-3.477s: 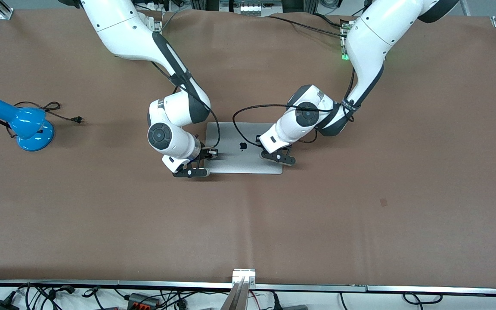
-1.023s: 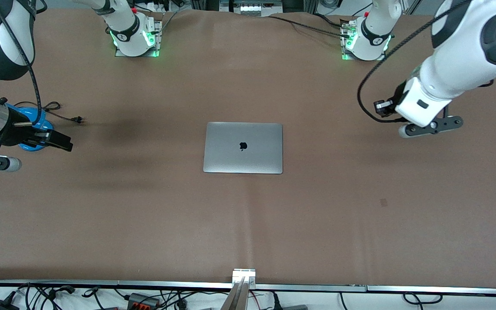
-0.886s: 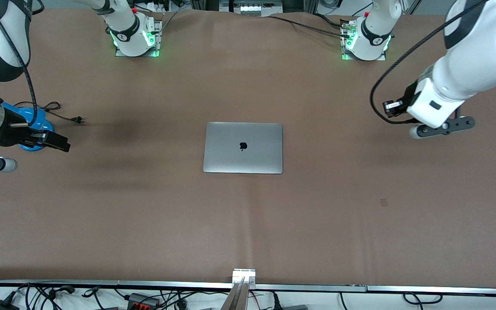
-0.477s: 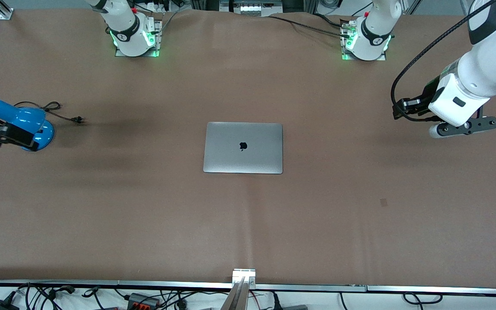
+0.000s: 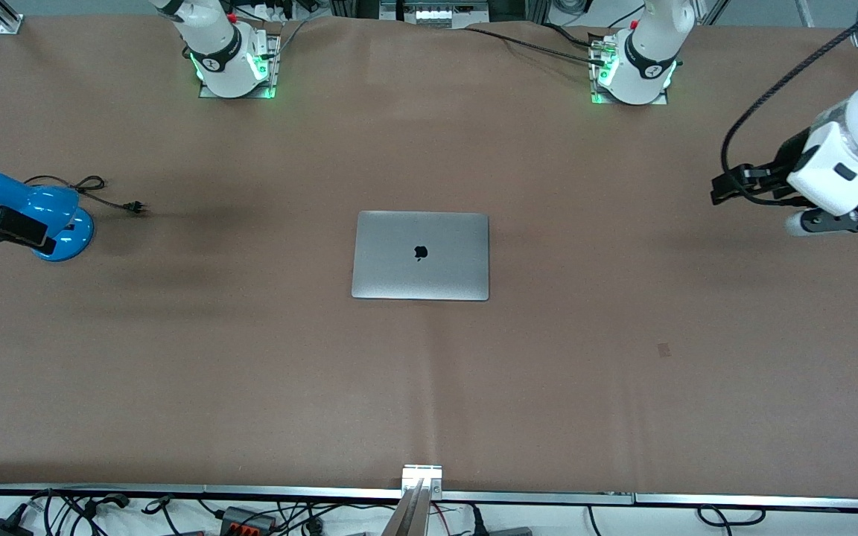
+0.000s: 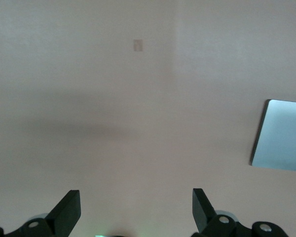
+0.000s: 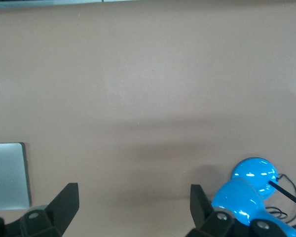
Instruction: Close laptop with both arms from behind
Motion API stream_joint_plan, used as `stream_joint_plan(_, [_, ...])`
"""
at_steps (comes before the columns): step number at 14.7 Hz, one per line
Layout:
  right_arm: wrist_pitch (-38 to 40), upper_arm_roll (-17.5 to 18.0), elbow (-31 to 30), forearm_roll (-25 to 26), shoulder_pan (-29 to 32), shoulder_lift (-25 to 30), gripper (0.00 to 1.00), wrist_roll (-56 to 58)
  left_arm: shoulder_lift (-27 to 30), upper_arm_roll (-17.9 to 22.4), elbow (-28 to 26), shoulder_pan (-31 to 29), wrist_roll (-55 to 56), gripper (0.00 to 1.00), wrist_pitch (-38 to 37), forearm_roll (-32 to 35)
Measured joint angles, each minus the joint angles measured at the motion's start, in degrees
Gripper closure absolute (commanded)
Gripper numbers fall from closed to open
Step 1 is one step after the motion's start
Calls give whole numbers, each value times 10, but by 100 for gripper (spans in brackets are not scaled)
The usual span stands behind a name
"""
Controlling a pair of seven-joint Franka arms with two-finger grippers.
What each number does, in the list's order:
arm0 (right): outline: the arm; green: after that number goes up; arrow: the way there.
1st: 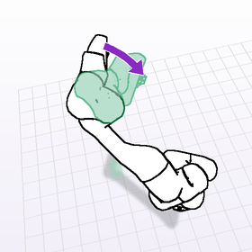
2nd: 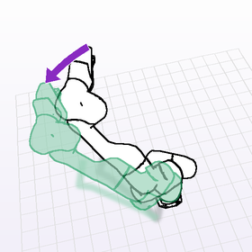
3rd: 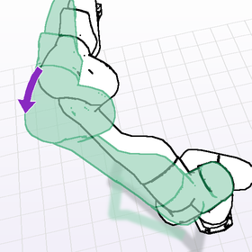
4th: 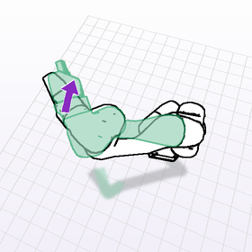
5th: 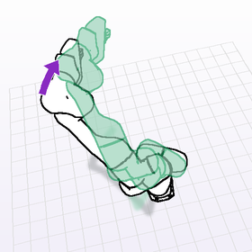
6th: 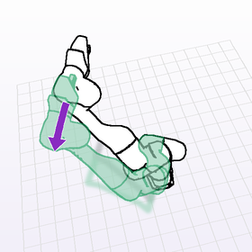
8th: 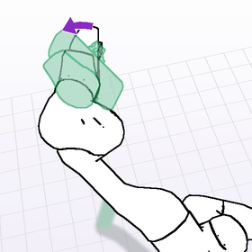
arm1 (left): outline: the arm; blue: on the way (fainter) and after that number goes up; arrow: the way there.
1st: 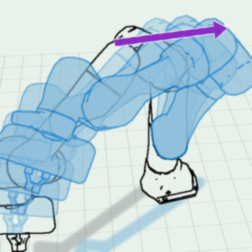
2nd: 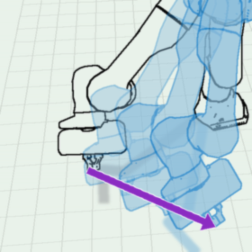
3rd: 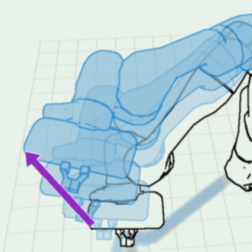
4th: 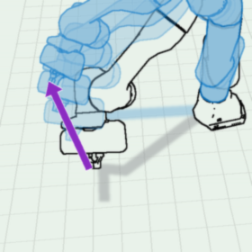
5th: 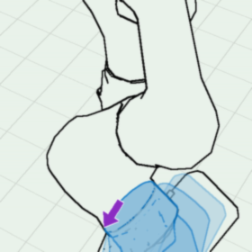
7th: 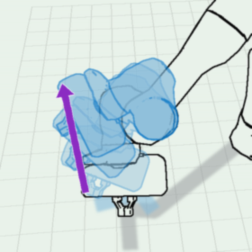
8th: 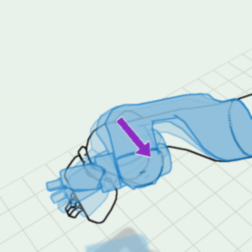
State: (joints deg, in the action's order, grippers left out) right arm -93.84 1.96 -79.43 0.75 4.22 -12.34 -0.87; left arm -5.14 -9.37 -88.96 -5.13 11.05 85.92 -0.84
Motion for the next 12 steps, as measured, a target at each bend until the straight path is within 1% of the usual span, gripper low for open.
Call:
stream_joint_plan(1, [-16, 3, -35, 5, -1, 24, 0, 0, 1, 18, -1, 17, -3, 0, 2, 0])
stream_joint_plan(2, [-36, 5, -75, 7, -2, 52, 0, 0, 2, 26, -4, 27, -3, 0, 8, 0])
stream_joint_plan(4, [-59, 6, -140, 7, -2, 99, 0, 0, 4, 27, -10, 32, -3, 0, 17, 0])
stream_joint_plan(5, [-65, 6, -158, 7, -1, 111, 0, 0, 4, 27, -11, 33, -3, 0, 18, 0])
stream_joint_plan(7, [-70, 6, -170, 8, -1, 120, 0, 0, 5, 27, -11, 33, -3, 0, 20, 0])
stream_joint_plan(12, [-72, 6, -176, 8, 0, 114, 0, 0, 9, 34, -12, 30, -3, 0, 21, 0])
